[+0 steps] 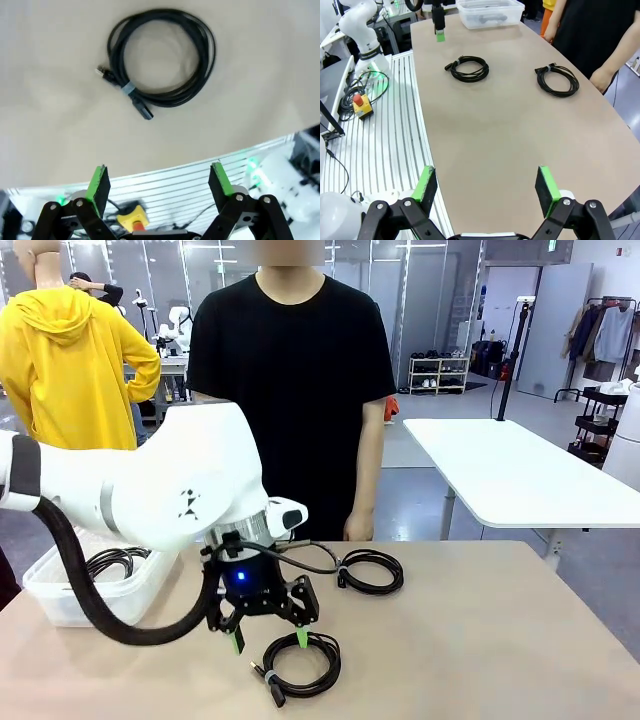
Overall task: Organize and store the cables.
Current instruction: Place the USB Extension Cable into the Organizing box.
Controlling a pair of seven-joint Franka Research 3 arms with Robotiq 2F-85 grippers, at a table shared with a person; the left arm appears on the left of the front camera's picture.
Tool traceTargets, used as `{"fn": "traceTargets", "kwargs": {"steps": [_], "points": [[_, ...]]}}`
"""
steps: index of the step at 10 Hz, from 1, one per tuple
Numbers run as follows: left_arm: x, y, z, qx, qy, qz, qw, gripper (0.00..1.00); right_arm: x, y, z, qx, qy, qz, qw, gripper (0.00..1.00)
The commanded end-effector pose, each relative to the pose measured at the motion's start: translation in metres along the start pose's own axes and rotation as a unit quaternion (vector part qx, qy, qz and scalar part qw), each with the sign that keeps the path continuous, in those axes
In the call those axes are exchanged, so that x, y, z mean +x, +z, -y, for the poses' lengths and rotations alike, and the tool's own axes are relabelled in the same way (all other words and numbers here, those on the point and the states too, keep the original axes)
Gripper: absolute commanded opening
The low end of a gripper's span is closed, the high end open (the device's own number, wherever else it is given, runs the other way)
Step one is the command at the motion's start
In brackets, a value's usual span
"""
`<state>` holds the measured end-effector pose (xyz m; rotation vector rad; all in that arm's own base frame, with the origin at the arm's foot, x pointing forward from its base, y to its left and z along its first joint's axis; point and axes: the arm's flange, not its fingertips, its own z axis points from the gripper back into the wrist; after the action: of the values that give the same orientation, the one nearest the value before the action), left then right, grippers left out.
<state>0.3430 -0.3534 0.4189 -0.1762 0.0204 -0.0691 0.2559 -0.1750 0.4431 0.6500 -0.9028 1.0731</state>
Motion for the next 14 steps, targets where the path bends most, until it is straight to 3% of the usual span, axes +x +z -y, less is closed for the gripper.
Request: {"fn": "traceTargets", "kwargs": {"steps": [1,6,14], "points": [[-0.003,-0.004,0.002,0.027,0.071,0.020,0.997,1.00,0.000,0.001,0.001,0.001,0.010,0.006,1.000,1.00],[0.034,-0.043,-0.015,0.076,0.192,0.004,0.978,1.00,0.000,0.001,0.001,0.001,0.010,0.006,1.000,1.00],[0.045,-0.093,-0.013,0.054,0.264,0.009,0.963,1.00,0.000,0.001,0.001,0.001,0.010,0.006,1.000,1.00]]}}
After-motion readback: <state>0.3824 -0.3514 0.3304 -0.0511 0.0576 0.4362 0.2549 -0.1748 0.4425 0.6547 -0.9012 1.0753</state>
